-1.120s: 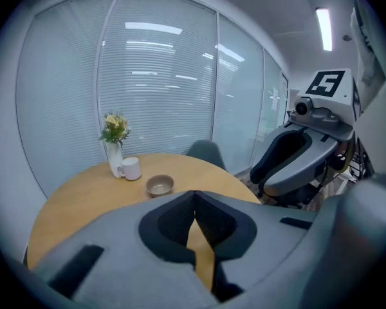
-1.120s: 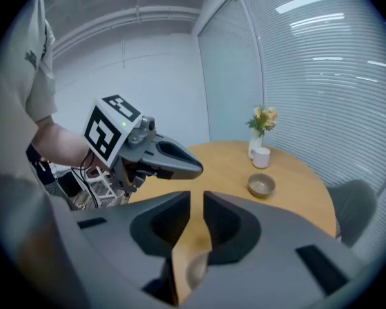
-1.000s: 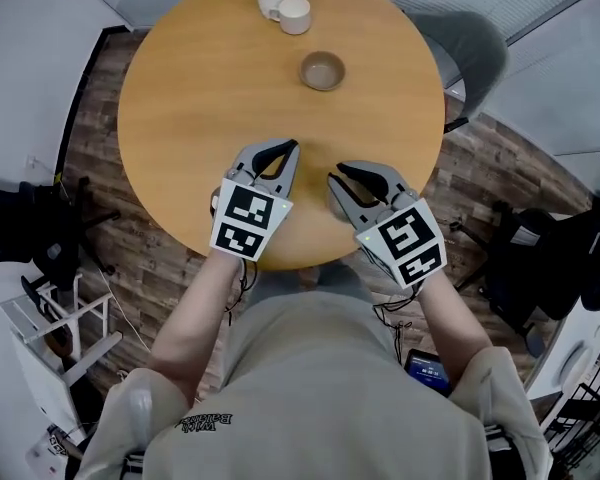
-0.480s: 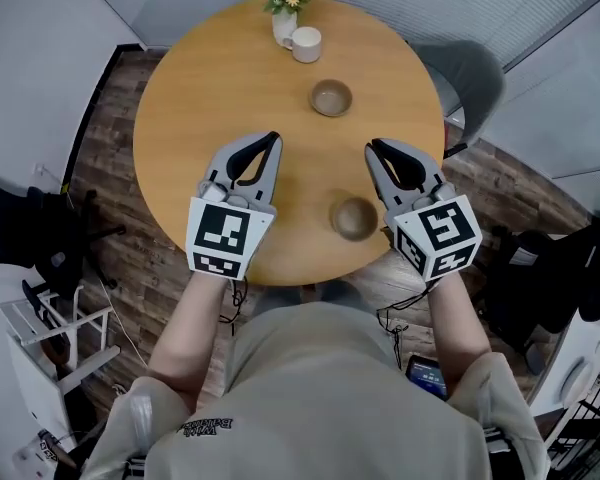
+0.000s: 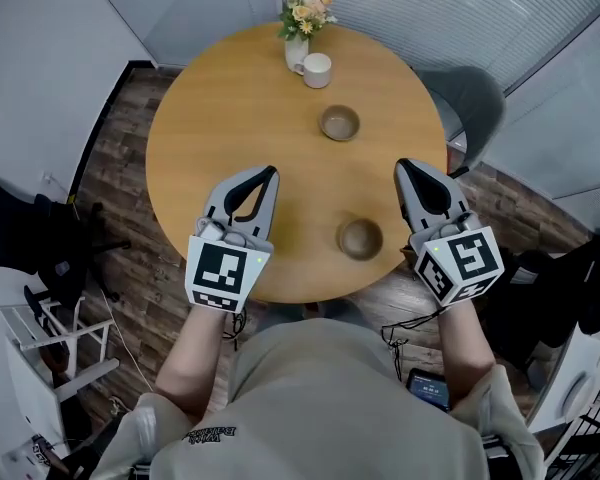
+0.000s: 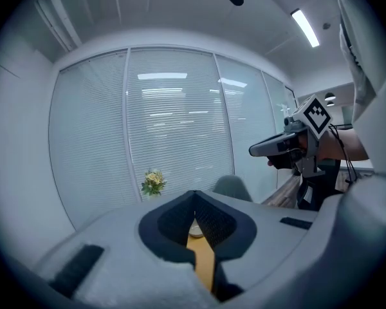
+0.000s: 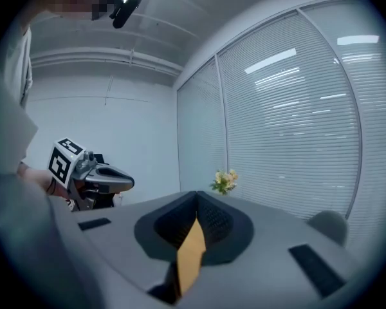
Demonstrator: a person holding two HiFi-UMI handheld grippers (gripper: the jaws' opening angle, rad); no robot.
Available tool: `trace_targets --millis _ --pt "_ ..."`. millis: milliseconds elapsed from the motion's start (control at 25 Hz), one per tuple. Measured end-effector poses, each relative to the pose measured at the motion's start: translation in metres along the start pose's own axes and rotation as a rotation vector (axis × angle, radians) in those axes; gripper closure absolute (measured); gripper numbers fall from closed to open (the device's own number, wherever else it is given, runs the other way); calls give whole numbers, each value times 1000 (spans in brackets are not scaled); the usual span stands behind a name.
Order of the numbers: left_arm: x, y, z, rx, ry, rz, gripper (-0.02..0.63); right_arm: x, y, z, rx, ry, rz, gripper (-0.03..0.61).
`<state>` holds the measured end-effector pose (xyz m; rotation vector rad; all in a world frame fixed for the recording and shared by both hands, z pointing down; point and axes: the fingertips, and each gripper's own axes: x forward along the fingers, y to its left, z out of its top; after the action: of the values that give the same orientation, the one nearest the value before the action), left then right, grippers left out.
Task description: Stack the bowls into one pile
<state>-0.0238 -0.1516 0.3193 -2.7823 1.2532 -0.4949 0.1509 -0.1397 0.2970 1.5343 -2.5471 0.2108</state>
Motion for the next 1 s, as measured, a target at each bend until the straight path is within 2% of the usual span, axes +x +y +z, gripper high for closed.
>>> trace_targets --millis 400,560,720,1000 --pt "2 0 -7 -16 13 -16 594 -1 3 -5 -19 17 7 549" --pt "9 0 -11 -15 30 -27 594 6 -2 -12 -50 58 16 548" --pt "23 1 -18 -5 71 -61 593 22 -12 -13 -126 107 34 548" --pt "54 5 -31 26 120 -77 594 69 -42 -31 -181 207 111 543"
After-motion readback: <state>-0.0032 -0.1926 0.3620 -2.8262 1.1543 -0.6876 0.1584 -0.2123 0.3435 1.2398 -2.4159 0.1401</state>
